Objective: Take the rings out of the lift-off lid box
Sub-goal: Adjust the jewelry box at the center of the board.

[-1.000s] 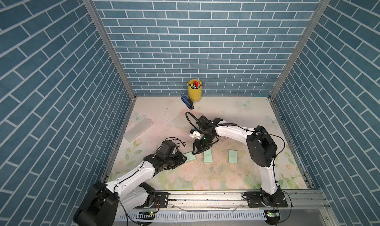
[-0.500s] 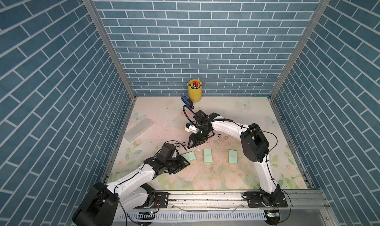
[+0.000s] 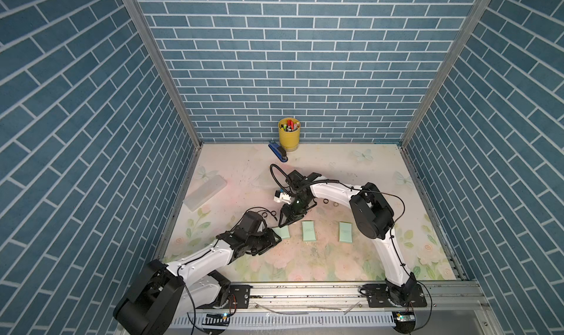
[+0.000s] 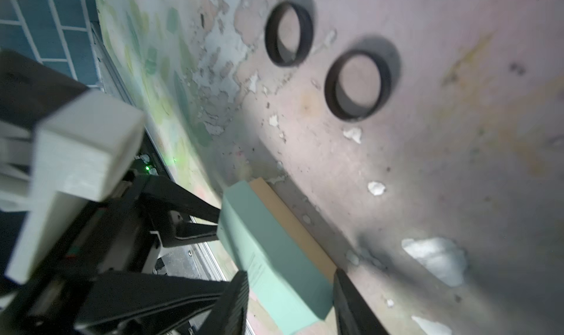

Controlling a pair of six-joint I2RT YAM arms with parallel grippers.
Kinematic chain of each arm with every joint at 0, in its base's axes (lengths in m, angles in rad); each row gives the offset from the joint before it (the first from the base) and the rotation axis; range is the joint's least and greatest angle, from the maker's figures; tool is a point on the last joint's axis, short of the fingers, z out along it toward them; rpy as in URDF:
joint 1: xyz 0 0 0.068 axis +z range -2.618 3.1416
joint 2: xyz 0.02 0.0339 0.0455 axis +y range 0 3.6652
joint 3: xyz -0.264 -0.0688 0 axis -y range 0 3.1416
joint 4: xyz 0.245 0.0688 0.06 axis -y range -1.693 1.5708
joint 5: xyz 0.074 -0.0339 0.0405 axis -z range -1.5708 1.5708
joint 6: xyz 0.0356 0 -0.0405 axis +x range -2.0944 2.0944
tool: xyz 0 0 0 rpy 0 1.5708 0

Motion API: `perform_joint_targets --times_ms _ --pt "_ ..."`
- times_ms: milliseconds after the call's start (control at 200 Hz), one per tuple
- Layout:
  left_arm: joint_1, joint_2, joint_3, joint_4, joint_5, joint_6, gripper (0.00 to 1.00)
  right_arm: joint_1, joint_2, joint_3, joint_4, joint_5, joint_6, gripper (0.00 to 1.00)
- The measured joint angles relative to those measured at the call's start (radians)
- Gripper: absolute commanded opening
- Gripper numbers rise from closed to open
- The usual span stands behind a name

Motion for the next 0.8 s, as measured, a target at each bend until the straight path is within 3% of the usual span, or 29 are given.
perform_joint_targets --times_ms 385,800 --pt "0.040 0.005 0.012 0.002 -0.047 0.004 0.49 0.026 -0.090 -0.139 0.050 -0.014 0.048 0.44" --pt "0.082 0.079 0.092 -0.045 -0.085 0.079 0.48 0.125 -0.115 -0.190 0.175 -0.061 0.170 0.44"
